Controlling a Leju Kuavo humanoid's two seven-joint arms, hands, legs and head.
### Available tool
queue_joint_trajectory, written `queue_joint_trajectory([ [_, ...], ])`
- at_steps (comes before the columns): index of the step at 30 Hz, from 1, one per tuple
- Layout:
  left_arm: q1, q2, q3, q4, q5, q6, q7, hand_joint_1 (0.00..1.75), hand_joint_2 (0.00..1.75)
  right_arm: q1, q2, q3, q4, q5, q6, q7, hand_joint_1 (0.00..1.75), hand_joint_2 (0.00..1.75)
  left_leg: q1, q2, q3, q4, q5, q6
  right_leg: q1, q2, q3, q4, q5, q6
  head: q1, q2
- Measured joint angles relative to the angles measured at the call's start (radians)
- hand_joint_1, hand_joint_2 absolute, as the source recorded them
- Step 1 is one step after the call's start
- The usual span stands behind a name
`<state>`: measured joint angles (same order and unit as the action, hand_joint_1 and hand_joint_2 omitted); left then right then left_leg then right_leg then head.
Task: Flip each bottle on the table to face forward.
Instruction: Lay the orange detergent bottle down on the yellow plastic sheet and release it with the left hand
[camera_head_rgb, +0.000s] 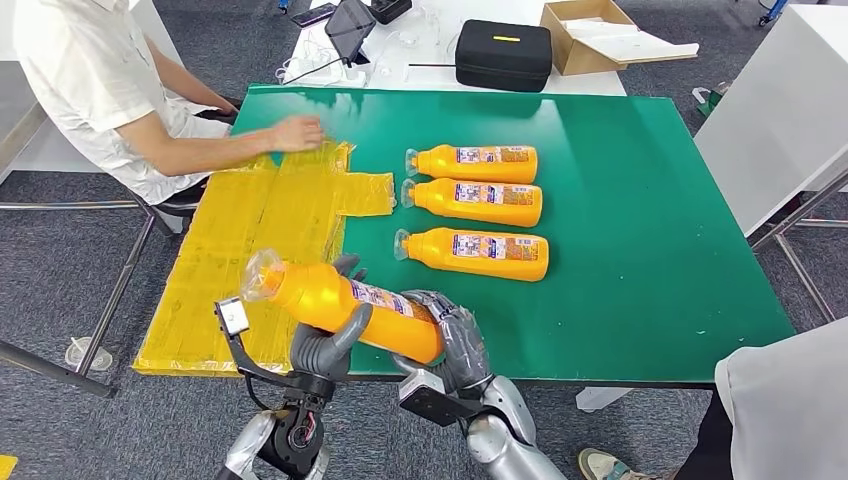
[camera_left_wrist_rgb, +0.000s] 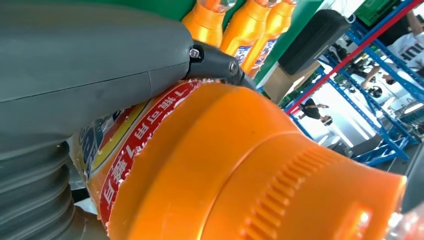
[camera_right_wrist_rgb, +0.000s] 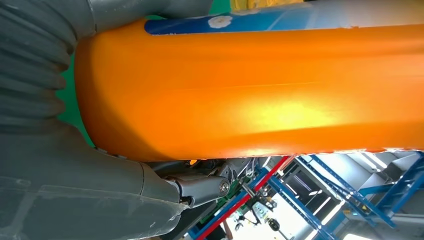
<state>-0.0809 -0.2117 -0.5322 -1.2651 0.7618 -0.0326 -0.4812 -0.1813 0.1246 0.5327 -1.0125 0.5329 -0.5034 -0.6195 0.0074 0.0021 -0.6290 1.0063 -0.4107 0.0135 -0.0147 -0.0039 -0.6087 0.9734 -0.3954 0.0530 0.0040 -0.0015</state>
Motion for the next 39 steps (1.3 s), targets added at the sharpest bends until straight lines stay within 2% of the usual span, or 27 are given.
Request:
queue_joint_trajectory([
  [1, -0.001, 0.0, 0.001, 0.0, 0.0, 0.0, -0.004, 1.75, 1.75, -0.001, 0.0, 0.002, 0.001, -0.007, 0.005, -0.001, 0.01, 1.75, 0.0, 0.0, 0.0, 0.0, 0.0, 0.0, 0.0, 0.0, 0.0, 0.0, 0.0, 0.0, 0.0, 0.0],
  [5, -0.001, 0.0, 0.008, -0.004, -0.002, 0.0, -0.014, 1.75, 1.75, -0.002, 0.0, 0.014, 0.005, -0.037, 0.064, -0.003, 0.0, 0.0, 0.0, 0.0, 0.0, 0.0, 0.0, 0.0, 0.0, 0.0, 0.0, 0.0, 0.0, 0.0, 0.0, 0.0],
  [8, 0.0, 0.0, 0.02, -0.014, 0.019, -0.015, -0.003, 1.75, 1.75, -0.006, -0.001, 0.026, 0.015, -0.035, 0.101, -0.01, 0.0, 0.0, 0.0, 0.0, 0.0, 0.0, 0.0, 0.0, 0.0, 0.0, 0.0, 0.0, 0.0, 0.0, 0.0, 0.0],
  [14, 0.011, 0.005, 0.067, -0.035, 0.094, -0.064, 0.028, 1.75, 1.75, -0.013, -0.01, 0.045, 0.038, -0.016, 0.105, -0.025, 0.0, 0.0, 0.0, 0.0, 0.0, 0.0, 0.0, 0.0, 0.0, 0.0, 0.0, 0.0, 0.0, 0.0, 0.0, 0.0],
  [17, 0.011, 0.006, 0.082, -0.044, 0.087, -0.055, 0.023, 1.75, 1.75, -0.013, -0.011, 0.048, 0.048, -0.008, 0.094, -0.027, 0.0, 0.0, 0.0, 0.0, 0.0, 0.0, 0.0, 0.0, 0.0, 0.0, 0.0, 0.0, 0.0, 0.0, 0.0, 0.0],
  [19, 0.011, 0.006, 0.089, -0.049, 0.047, -0.017, -0.001, 1.75, 1.75, -0.009, -0.011, 0.048, 0.052, 0.002, 0.072, -0.027, 0.0, 0.0, 0.0, 0.0, 0.0, 0.0, 0.0, 0.0, 0.0, 0.0, 0.0, 0.0, 0.0, 0.0, 0.0, 0.0],
  [21, 0.009, 0.006, 0.098, -0.059, -0.079, 0.097, -0.066, 1.75, 1.75, 0.004, -0.012, 0.041, 0.053, 0.012, 0.017, -0.033, 0.0, 0.0, 0.0, 0.0, 0.0, 0.0, 0.0, 0.0, 0.0, 0.0, 0.0, 0.0, 0.0, 0.0, 0.0, 0.0],
  [23, 0.008, 0.008, 0.109, -0.071, -0.347, 0.338, -0.154, 1.75, 1.75, 0.034, -0.013, 0.015, 0.032, 0.018, -0.084, -0.052, 0.0, 0.0, 0.0, 0.0, 0.0, 0.0, 0.0, 0.0, 0.0, 0.0, 0.0, 0.0, 0.0, 0.0, 0.0, 0.0],
  [25, 0.009, 0.011, 0.124, -0.081, -0.657, 0.596, -0.205, 1.75, 1.75, 0.07, -0.013, -0.034, -0.016, 0.03, -0.163, -0.068, 0.0, 0.0, 0.0, -0.001, -0.001, 0.0, 0.0, 0.0, 0.0, 0.0, -0.001, 0.0, 0.0, 0.0, 0.0, 0.0],
  [27, 0.009, 0.016, 0.139, -0.085, -0.868, 0.709, -0.218, 1.75, 1.75, 0.098, -0.01, -0.095, -0.075, 0.047, -0.188, -0.074, 0.0, 0.0, 0.0, -0.002, -0.001, 0.0, 0.0, 0.0, 0.0, -0.002, 0.0, 0.0, 0.0, 0.0, 0.0, 0.0],
  [28, 0.009, 0.018, 0.145, -0.087, -0.911, 0.72, -0.219, 1.75, 1.75, 0.109, -0.008, -0.123, -0.103, 0.052, -0.191, -0.075, 0.0, 0.0, 0.0, -0.002, -0.001, 0.0, 0.0, 0.0, 0.0, -0.002, 0.0, 0.0, -0.001, 0.0, 0.0, 0.0],
  [33, 0.011, 0.021, 0.168, -0.091, -0.912, 0.717, -0.217, 1.75, 1.75, 0.153, 0.005, -0.213, -0.207, 0.072, -0.193, -0.077, 0.0, 0.0, 0.0, -0.002, -0.001, 0.0, 0.001, 0.001, 0.0, -0.002, -0.001, 0.0, 0.0, 0.0, 0.0, 0.0],
  [35, 0.01, 0.015, 0.191, -0.09, -1.029, 0.717, -0.214, 1.75, 1.75, 0.169, 0.019, -0.255, -0.268, 0.084, -0.193, -0.078, 0.0, 0.0, 0.0, -0.002, -0.001, 0.0, 0.001, 0.001, 0.0, -0.002, -0.001, 0.0, 0.0, 0.0, 0.0, 0.0],
  [39, -0.032, 0.001, 0.282, -0.022, -1.436, 0.717, -0.141, 1.75, 1.75, 0.175, 0.028, -0.325, -0.365, 0.058, -0.195, -0.078, 0.0, 0.0, 0.0, -0.002, -0.001, 0.0, 0.002, 0.001, 0.0, -0.002, -0.001, 0.0, 0.0, 0.0, 0.0, 0.0],
])
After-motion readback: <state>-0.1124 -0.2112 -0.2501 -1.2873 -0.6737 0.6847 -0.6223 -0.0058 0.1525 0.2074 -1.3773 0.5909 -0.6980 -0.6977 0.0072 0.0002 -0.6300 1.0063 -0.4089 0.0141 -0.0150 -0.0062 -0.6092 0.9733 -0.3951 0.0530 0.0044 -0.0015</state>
